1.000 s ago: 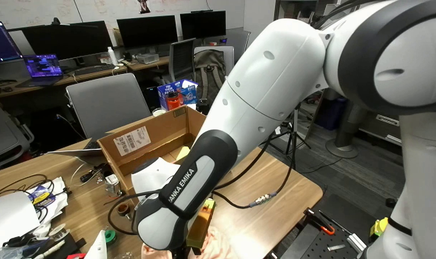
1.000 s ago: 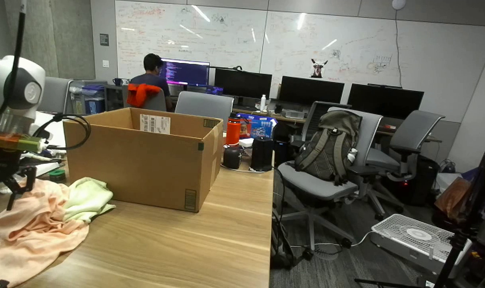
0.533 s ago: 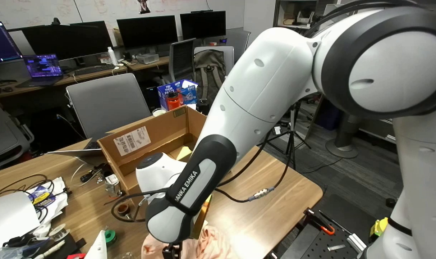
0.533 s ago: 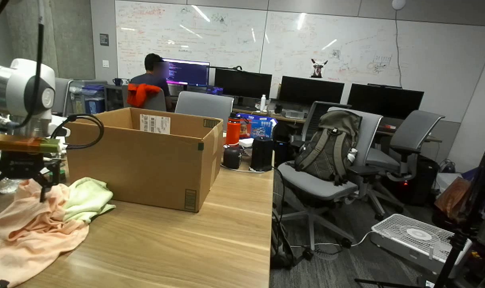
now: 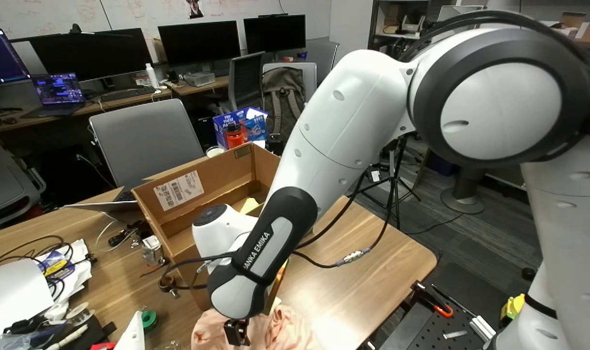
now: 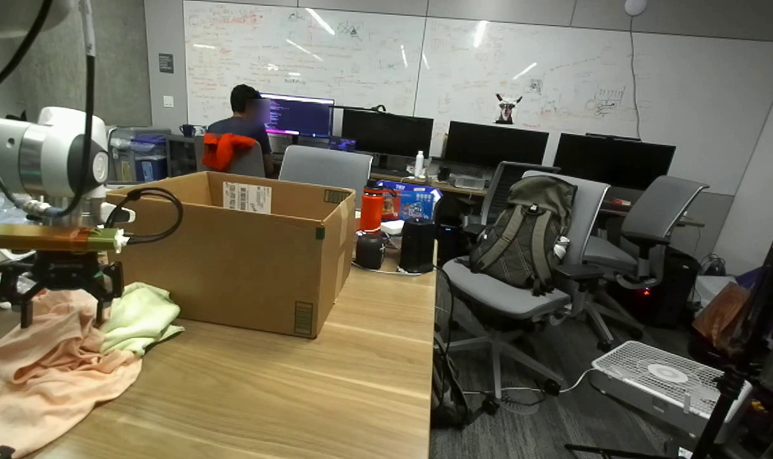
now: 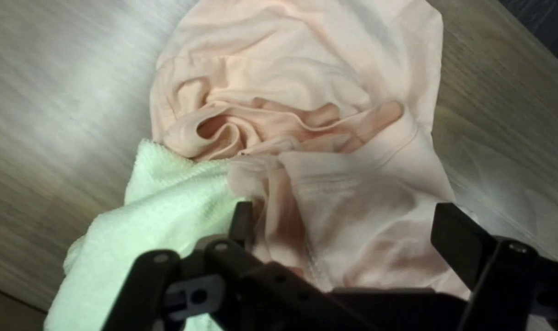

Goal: Put the yellow towel, the pink and peach shirt in the box and the green towel respectively

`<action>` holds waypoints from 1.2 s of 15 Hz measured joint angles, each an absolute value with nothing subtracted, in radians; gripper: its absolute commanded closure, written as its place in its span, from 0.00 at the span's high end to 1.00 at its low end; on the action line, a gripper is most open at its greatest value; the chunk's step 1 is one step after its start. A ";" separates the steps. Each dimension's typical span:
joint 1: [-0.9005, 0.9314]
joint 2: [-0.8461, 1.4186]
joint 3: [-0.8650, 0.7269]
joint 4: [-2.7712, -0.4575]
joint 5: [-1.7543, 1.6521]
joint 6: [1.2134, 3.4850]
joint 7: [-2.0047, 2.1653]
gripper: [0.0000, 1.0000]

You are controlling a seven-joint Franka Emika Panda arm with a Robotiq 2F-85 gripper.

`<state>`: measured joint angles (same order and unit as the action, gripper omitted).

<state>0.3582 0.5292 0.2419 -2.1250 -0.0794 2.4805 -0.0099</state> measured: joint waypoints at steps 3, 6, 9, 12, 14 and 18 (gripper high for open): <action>0.366 0.533 0.242 -2.123 -0.079 2.481 0.000 0.74; 0.370 0.535 0.242 -2.121 -0.079 2.480 0.004 0.60; 0.370 0.535 0.240 -2.117 -0.079 2.480 0.008 0.36; 0.369 0.535 0.231 -2.112 -0.079 2.479 0.017 0.13; 0.368 0.534 0.220 -2.107 -0.079 2.479 0.026 0.01; 0.363 0.510 0.188 -2.101 -0.079 2.479 0.059 0.01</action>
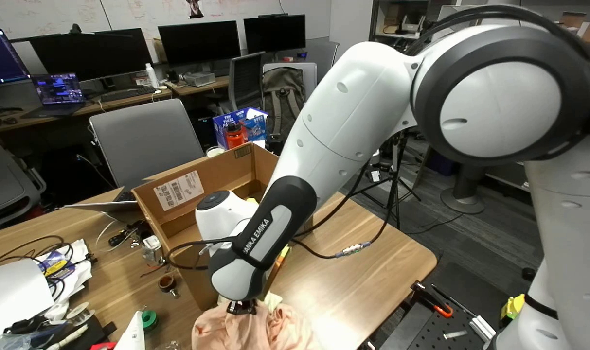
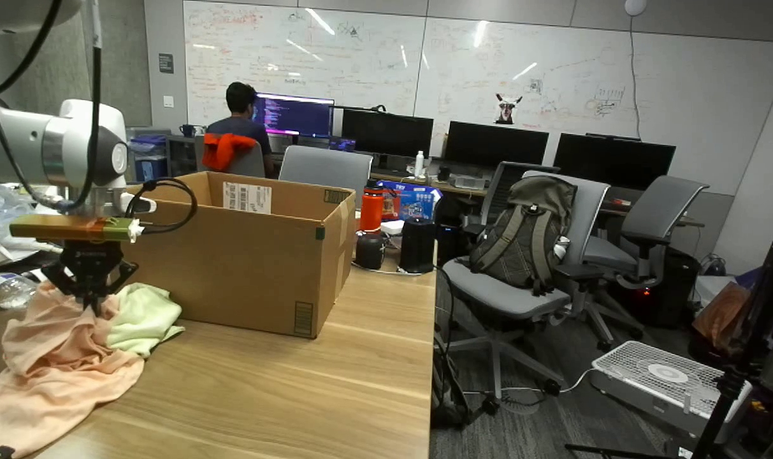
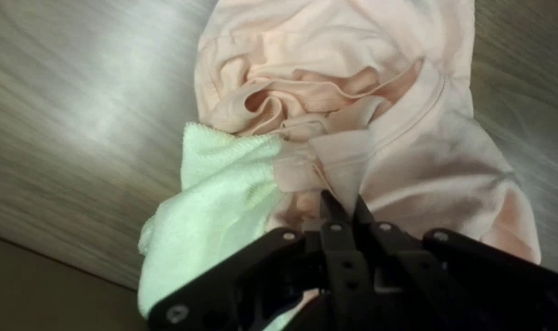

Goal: Put the yellow towel, the pink and peach shirt in the box and the green towel respectively

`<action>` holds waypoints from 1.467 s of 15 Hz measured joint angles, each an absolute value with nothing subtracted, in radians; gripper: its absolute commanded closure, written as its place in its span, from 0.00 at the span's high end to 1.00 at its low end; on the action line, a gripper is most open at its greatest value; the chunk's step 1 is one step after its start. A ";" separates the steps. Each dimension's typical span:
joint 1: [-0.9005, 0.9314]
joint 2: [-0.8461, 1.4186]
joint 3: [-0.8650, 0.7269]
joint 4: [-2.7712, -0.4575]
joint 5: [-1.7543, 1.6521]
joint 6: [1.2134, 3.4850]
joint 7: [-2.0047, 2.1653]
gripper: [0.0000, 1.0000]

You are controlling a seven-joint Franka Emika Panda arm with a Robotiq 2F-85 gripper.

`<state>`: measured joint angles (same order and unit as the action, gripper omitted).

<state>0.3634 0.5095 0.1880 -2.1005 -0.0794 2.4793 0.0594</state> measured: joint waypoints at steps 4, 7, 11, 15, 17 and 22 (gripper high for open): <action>0.347 0.444 0.157 -2.101 -0.079 2.479 0.103 0.01; 0.339 0.389 0.139 -2.104 -0.083 2.479 0.138 0.01; 0.336 0.313 0.126 -2.107 -0.117 2.480 0.198 0.01; 0.334 0.228 0.123 -2.114 -0.181 2.480 0.268 0.01; 0.333 0.186 0.123 -2.115 -0.199 2.480 0.293 0.01; 0.324 0.086 0.123 -2.112 -0.296 2.479 0.376 0.01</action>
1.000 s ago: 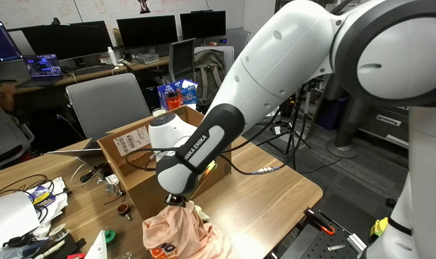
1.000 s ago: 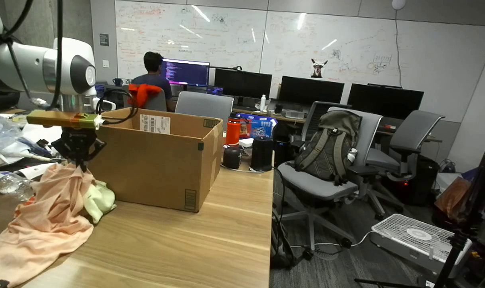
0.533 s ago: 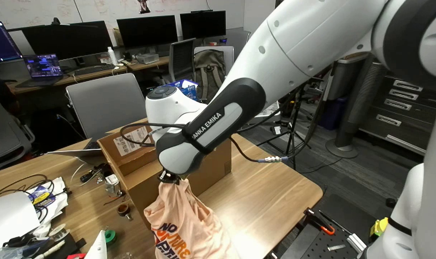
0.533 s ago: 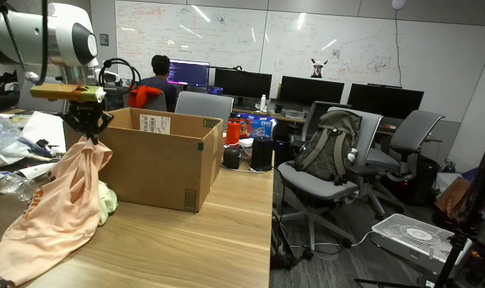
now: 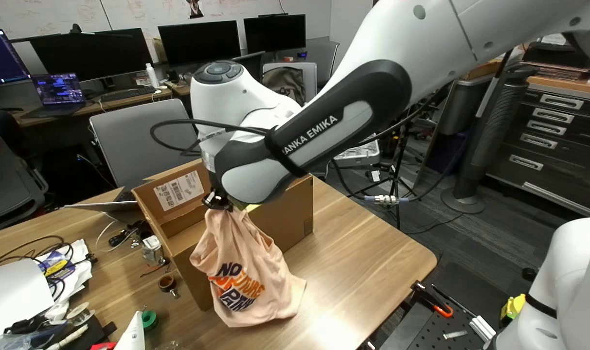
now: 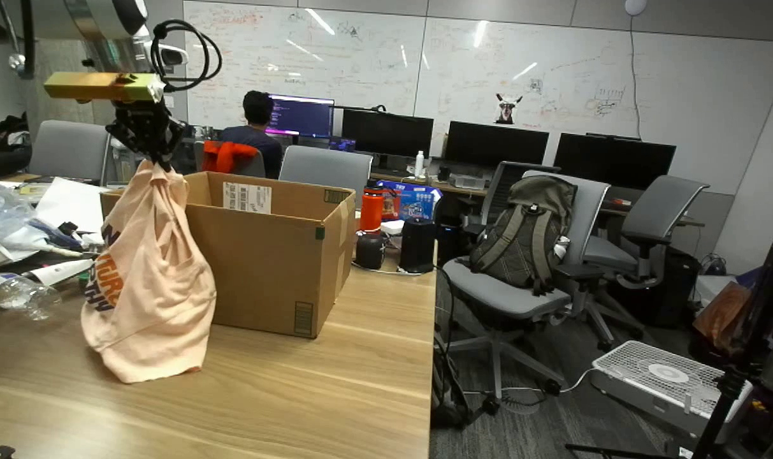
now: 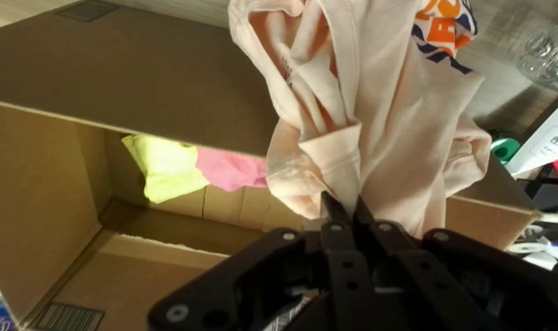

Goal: Put the yellow towel, the pink and peach shirt in the box and the green towel respectively

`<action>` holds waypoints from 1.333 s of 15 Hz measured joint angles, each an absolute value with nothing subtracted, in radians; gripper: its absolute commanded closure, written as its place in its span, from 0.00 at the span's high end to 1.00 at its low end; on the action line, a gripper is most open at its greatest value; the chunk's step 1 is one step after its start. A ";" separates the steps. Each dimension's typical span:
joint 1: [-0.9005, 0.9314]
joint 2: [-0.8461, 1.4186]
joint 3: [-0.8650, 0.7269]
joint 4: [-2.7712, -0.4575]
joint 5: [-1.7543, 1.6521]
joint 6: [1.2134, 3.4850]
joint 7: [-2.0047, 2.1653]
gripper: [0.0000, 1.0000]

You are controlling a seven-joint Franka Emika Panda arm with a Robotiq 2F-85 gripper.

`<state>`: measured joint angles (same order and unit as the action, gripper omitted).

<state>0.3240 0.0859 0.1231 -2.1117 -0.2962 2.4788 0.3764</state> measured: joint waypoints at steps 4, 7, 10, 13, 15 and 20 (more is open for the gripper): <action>0.300 0.021 0.129 -2.083 -0.373 2.465 0.424 0.01; 0.273 -0.005 0.133 -2.032 -0.377 2.433 0.424 0.01; 0.249 -0.009 0.136 -1.966 -0.391 2.391 0.424 0.01; 0.229 -0.003 0.136 -1.901 -0.411 2.347 0.424 0.01; 0.218 0.009 0.136 -1.857 -0.417 2.324 0.424 0.01; 0.207 0.060 0.135 -1.723 -0.426 2.274 0.422 0.01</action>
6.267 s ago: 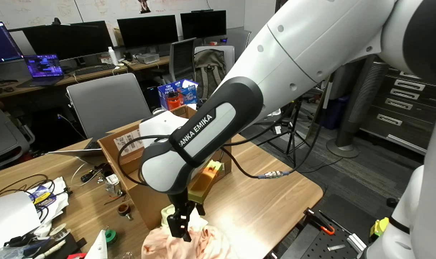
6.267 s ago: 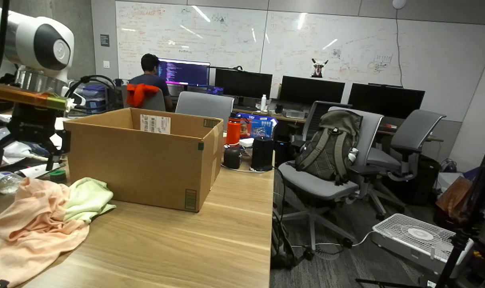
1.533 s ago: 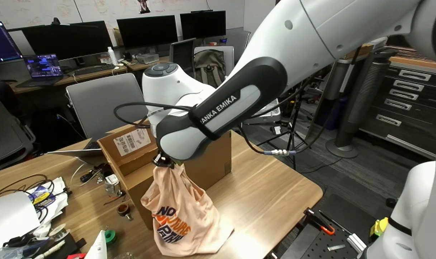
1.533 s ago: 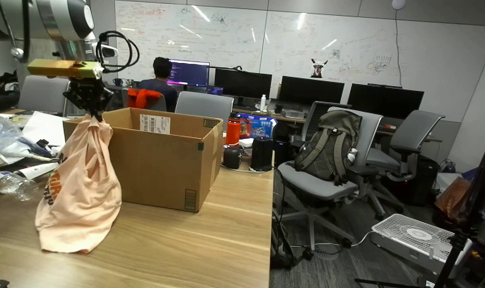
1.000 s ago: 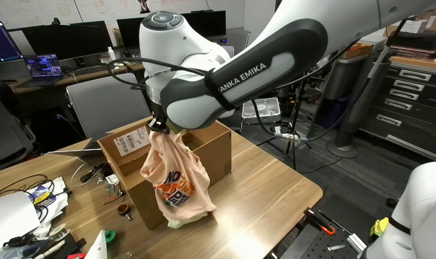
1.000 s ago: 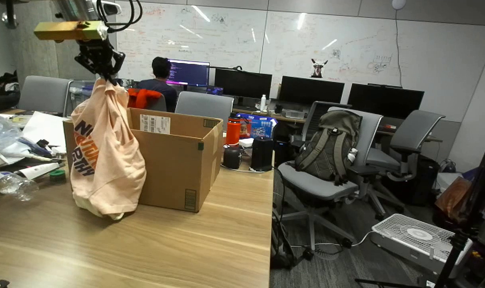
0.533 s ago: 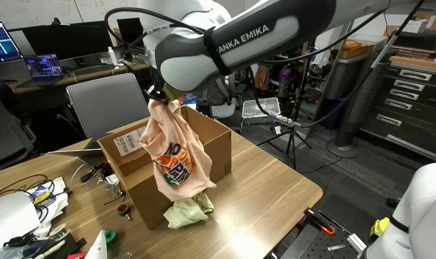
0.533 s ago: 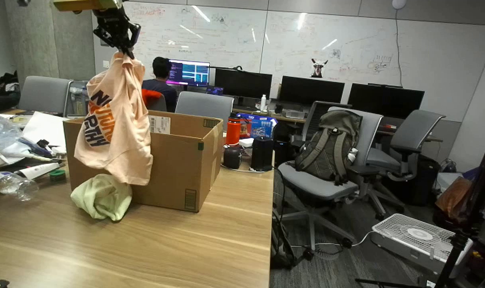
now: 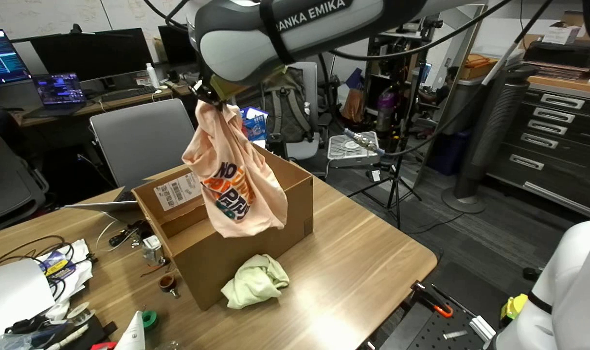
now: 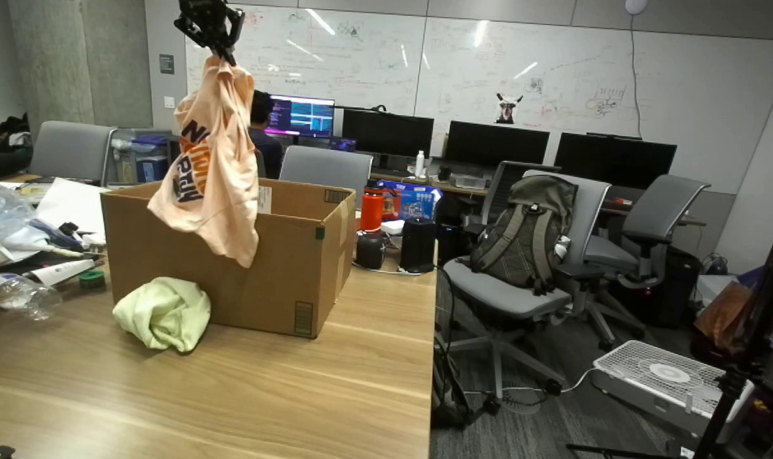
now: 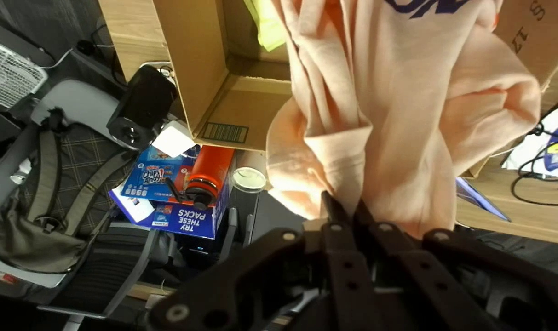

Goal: Put the yellow towel, the pink and peach shirt in the box and the green towel respectively

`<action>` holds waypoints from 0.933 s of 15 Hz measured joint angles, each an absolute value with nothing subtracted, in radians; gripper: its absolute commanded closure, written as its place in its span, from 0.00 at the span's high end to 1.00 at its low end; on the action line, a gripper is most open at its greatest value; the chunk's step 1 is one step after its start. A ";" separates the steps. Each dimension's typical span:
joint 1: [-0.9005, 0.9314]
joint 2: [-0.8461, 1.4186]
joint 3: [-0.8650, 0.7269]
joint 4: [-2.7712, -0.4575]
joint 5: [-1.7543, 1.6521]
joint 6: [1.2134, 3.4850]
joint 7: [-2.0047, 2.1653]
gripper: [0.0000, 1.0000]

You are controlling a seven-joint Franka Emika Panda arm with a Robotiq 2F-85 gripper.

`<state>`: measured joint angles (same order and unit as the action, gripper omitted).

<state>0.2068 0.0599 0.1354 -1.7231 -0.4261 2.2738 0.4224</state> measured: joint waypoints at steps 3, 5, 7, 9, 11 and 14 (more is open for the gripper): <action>0.209 0.098 0.135 -1.628 -0.428 2.236 0.420 0.01; 0.213 0.121 0.135 -1.570 -0.434 2.214 0.418 0.01; 0.220 0.142 0.135 -1.520 -0.450 2.196 0.418 0.01; 0.228 0.162 0.135 -1.472 -0.458 2.176 0.418 0.01; 0.234 0.179 0.134 -1.431 -0.463 2.161 0.418 0.01; 0.244 0.201 0.132 -1.373 -0.467 2.137 0.418 0.01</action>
